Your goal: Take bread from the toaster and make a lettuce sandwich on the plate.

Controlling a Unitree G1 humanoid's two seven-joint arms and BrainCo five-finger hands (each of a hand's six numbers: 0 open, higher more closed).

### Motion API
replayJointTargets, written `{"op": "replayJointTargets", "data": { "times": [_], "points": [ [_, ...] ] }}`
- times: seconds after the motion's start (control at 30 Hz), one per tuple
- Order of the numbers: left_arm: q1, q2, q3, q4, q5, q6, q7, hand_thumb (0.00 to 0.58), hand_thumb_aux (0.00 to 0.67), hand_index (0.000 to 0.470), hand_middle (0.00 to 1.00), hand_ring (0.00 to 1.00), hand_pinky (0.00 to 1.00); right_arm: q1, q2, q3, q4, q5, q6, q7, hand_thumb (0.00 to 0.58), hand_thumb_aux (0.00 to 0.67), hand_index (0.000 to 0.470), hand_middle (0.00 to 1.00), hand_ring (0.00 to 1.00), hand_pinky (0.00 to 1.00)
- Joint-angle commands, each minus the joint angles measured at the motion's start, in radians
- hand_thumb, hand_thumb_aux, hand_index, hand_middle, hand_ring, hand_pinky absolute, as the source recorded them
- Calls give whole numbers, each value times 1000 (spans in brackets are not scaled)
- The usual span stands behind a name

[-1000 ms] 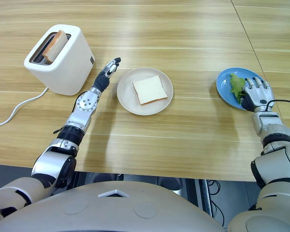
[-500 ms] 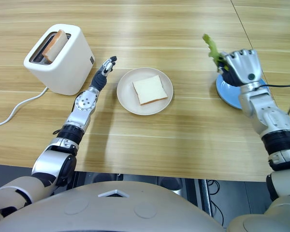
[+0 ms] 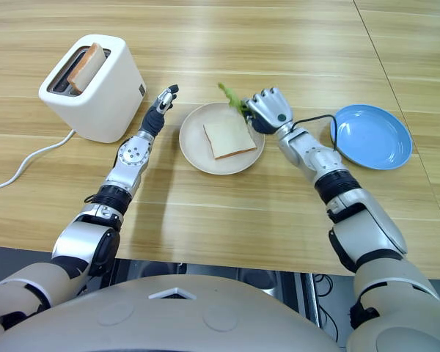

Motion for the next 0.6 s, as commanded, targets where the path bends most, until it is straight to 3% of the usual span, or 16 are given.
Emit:
{"op": "replayJointTargets", "data": {
  "times": [0.03,0.27,0.6],
  "points": [
    [1,-4,-1,20,4,2,3,0,0,0,0,0,0,-6,12,35,85,-13,-28,-30,580,670,460,1000,1000,1000],
    [3,-9,-2,18,5,4,5,0,0,0,0,0,0,18,26,79,62,-21,-58,-38,580,670,460,1000,1000,1000],
    [3,-17,-4,29,6,5,9,0,0,0,0,0,0,71,-30,54,-163,-18,-56,-24,580,670,460,1000,1000,1000]
  ]
}}
